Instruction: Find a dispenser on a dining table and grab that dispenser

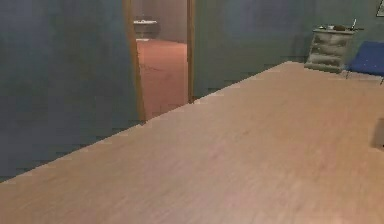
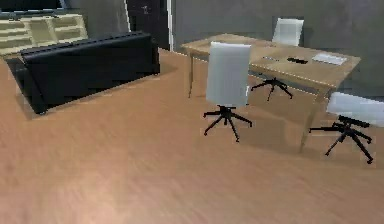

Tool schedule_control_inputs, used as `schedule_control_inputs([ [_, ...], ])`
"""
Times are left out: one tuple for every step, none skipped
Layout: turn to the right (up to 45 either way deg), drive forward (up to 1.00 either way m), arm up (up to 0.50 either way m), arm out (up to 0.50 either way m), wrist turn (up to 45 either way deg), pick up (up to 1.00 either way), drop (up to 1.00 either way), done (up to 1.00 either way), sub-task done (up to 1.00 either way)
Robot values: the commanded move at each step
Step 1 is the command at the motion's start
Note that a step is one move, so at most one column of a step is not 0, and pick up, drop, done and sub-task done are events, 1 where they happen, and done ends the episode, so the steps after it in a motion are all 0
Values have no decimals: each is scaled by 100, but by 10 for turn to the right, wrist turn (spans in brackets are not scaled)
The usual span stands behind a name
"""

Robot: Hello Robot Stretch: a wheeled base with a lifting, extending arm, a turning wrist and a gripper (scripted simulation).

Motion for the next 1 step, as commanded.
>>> schedule_control_inputs([
  [0,100,0,0,0,0,0,0,0],
])
